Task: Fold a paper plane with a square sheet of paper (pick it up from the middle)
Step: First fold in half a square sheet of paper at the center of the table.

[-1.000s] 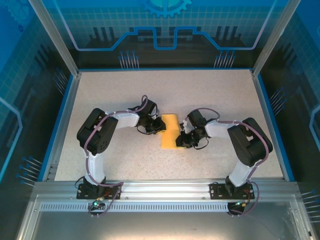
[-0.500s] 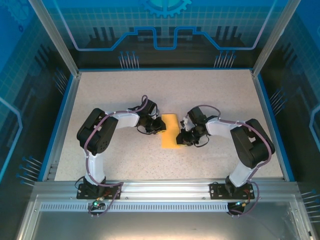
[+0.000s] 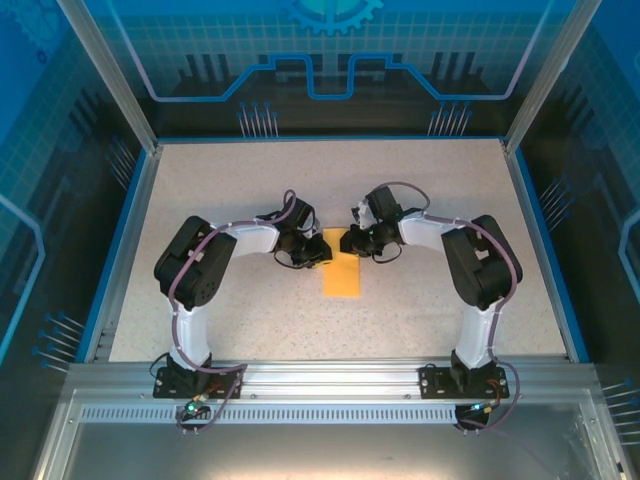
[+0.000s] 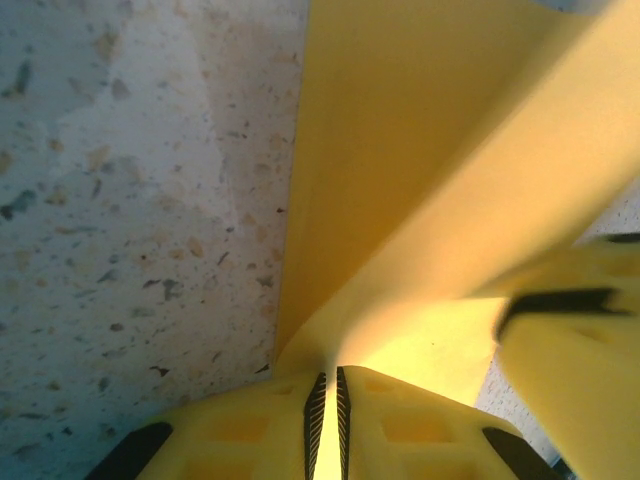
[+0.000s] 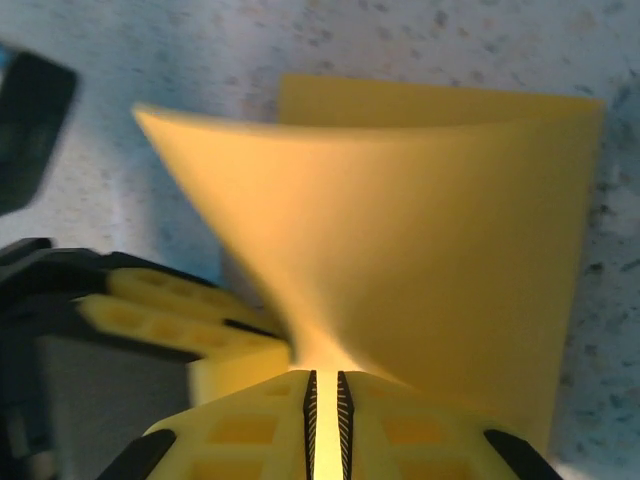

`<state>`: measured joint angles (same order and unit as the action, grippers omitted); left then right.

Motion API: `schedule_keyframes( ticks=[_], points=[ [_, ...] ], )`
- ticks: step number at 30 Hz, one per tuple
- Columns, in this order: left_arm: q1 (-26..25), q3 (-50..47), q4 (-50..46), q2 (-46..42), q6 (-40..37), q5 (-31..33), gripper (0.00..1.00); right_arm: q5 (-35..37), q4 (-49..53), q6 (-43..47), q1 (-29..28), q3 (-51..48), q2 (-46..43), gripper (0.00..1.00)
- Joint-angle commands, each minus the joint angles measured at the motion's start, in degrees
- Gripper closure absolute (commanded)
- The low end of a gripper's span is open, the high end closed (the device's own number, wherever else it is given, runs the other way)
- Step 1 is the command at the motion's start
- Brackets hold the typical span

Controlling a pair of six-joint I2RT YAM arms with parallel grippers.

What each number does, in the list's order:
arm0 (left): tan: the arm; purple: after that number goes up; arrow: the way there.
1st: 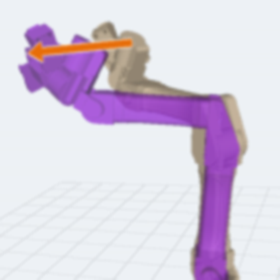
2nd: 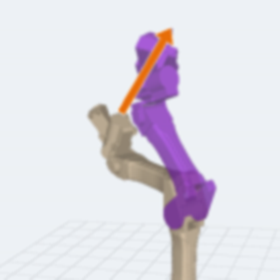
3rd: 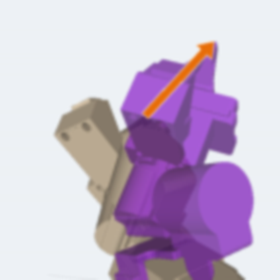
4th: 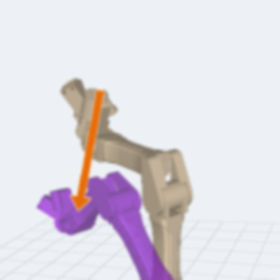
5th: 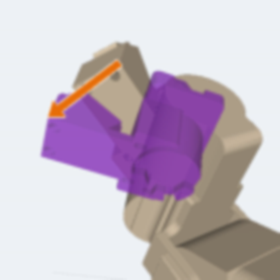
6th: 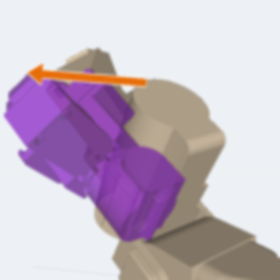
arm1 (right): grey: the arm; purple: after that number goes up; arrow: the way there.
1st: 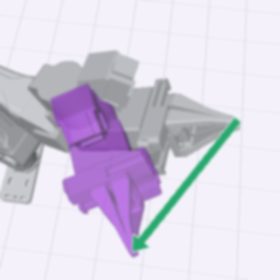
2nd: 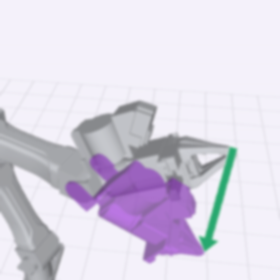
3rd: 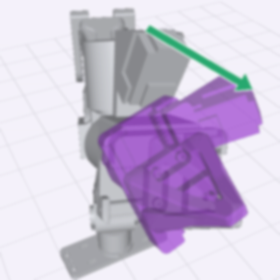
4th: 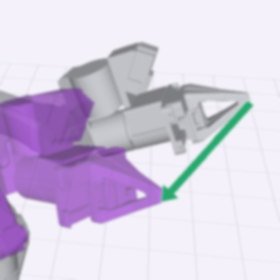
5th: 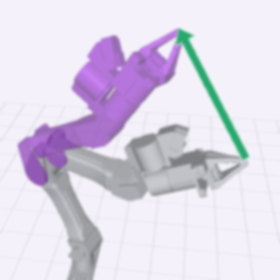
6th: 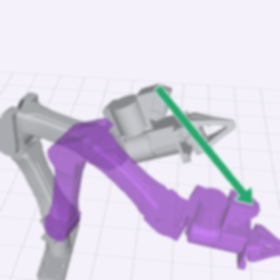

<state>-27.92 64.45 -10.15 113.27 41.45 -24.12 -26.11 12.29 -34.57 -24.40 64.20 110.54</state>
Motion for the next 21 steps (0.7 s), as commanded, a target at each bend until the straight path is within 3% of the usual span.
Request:
schedule_keyframes(
  ticks=[1, 8, 13, 21],
  points=[
    [-0.6, -2.3, -8.0, 5.7, -1.4, 5.8, 0.81, 0.1, -2.8, -0.9, 2.3, -0.8, 1.2, 0.84],
    [-0.6, -2.6, -8.0, 6.0, -1.4, 5.8, 0.81, -2.4, -7.5, -3.4, 3.5, -6.8, 1.9, 0.84],
    [-0.7, -2.6, -8.1, 6.0, -1.5, 5.8, 0.81, -3.4, -6.5, -3.3, 3.4, -2.4, -1.8, 0.83],
    [-0.9, -2.6, -8.1, 6.0, -1.4, 5.8, 0.81, -1.4, -4.0, -2.1, 3.9, 3.9, 4.5, 0.84]
  ],
)
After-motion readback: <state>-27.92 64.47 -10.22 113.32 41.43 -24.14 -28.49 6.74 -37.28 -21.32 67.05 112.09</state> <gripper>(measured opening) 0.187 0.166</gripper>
